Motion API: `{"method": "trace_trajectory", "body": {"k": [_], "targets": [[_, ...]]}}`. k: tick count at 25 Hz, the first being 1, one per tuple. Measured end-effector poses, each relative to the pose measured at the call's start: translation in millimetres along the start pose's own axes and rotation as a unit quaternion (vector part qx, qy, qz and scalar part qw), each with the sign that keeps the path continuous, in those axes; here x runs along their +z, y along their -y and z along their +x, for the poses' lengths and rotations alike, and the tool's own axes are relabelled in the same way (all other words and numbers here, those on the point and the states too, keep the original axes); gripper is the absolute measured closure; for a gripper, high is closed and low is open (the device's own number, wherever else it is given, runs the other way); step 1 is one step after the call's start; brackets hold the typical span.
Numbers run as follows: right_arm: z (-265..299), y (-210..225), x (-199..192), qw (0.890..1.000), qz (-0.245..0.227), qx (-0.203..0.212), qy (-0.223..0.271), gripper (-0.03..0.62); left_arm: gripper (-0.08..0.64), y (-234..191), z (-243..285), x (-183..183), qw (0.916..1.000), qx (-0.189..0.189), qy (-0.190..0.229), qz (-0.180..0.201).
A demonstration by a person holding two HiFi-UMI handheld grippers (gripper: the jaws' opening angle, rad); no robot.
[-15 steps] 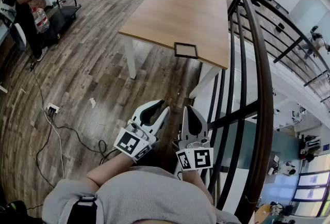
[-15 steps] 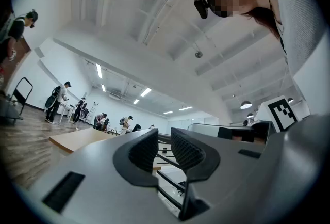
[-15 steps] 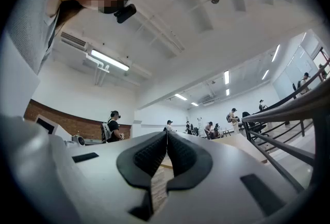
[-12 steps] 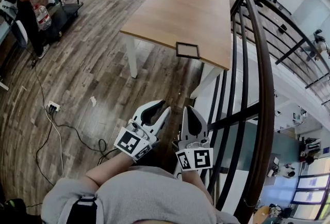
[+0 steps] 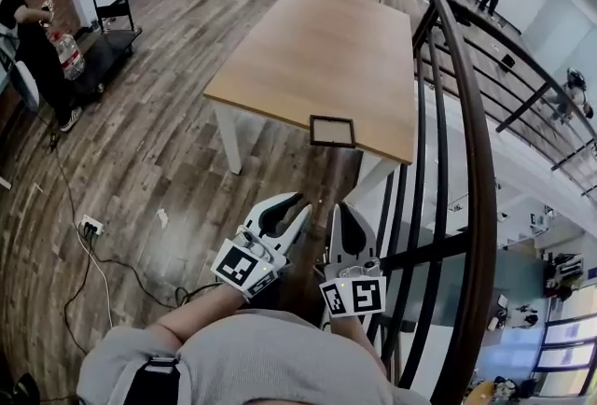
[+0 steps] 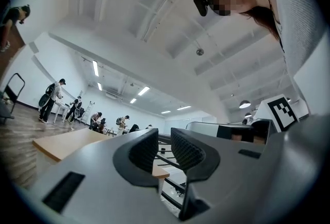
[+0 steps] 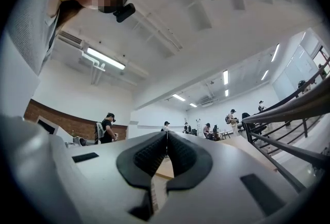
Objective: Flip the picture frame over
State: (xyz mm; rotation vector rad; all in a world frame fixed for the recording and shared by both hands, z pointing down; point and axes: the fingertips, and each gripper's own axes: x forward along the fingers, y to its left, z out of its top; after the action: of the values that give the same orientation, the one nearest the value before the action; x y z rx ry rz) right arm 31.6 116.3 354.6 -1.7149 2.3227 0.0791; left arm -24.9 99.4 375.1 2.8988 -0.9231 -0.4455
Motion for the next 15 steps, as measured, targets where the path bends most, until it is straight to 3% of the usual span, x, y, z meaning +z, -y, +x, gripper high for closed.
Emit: {"method": "trace_trajectory", "body": {"k": [9, 15], "targets": [[127.8, 44.8, -14.7, 1.0, -0.006, -0.018, 0.015, 0.577, 0.48, -112.9, 84.0, 9.0, 0.9998, -0.015, 0.01, 0.0], [167.2, 80.9, -10.3, 0.999, -0.001, -0.039, 0.011, 0.577, 0.48, -138.4, 133.7, 7.7, 0.9996, -0.028, -0.004, -0.005]]}}
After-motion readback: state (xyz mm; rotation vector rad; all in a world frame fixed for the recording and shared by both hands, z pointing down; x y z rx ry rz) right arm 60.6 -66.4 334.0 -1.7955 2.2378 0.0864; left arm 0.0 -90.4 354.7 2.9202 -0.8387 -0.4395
